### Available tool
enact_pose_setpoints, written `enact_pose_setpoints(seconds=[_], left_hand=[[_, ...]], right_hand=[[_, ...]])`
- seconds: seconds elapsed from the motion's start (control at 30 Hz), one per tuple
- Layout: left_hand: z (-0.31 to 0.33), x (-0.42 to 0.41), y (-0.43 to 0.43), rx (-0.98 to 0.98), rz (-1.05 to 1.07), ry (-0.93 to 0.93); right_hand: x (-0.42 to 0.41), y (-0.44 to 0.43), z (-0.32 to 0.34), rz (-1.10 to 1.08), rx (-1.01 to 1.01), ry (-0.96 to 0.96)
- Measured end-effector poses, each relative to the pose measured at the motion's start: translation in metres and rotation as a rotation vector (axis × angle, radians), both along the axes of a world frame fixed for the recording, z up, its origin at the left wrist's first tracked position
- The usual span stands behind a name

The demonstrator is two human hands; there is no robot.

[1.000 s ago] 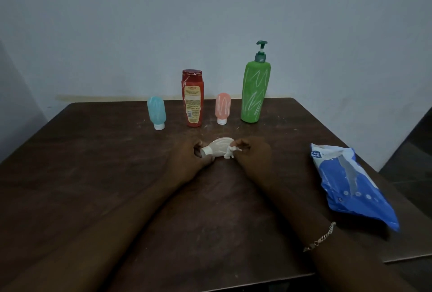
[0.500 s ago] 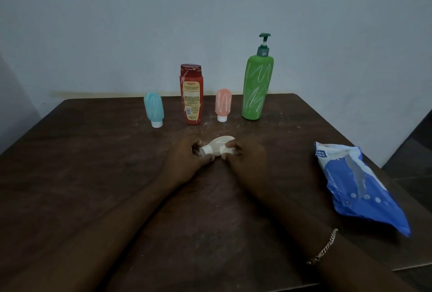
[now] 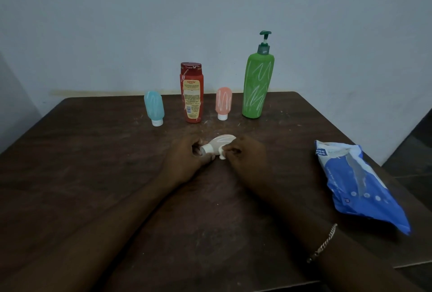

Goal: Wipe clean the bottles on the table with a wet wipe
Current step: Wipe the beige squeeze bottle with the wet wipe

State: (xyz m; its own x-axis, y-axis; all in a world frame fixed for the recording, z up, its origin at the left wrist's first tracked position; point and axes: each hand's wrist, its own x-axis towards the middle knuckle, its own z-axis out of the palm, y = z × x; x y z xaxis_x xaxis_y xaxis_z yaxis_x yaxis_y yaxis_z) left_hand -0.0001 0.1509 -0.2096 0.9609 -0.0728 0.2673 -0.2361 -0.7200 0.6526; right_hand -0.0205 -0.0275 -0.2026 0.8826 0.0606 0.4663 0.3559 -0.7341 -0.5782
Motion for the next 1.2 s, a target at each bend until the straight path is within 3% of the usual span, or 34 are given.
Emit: enact_pose_setpoints(seconds=[0.2,0.43,0.63,0.77,0.93,1.2], left_hand=[[-0.002,0.002,0.0,0.008,0.004,0.006],[-0.003,0.0,0.001,-0.012,-0.01,-0.026],[-0.004,0.0,0.001,-0.027,-0.013,-0.024],[-0.004,0.0,0.001,-0.031,-0.014,-0.023],[-0.004,-0.001,0.002,-0.053,-0.022,-0.013],[-0.004,0.0,0.003,-0.048,-0.046,-0.021]], right_hand=[[-0.005,0.005,0.001,0.055,-0.091,0.05],[-0.001,0.007,0.002,0.045,-0.074,-0.004],[0.001,-0.004,0.006,-0.024,0.09,0.006],[-0.002,0.005,-0.001,0.048,0.001,0.025],[0.009,-0.014,0.001,-0.069,0.083,0.002],[0.009,-0.019,-0.004,-0.038,0.066,0.048]])
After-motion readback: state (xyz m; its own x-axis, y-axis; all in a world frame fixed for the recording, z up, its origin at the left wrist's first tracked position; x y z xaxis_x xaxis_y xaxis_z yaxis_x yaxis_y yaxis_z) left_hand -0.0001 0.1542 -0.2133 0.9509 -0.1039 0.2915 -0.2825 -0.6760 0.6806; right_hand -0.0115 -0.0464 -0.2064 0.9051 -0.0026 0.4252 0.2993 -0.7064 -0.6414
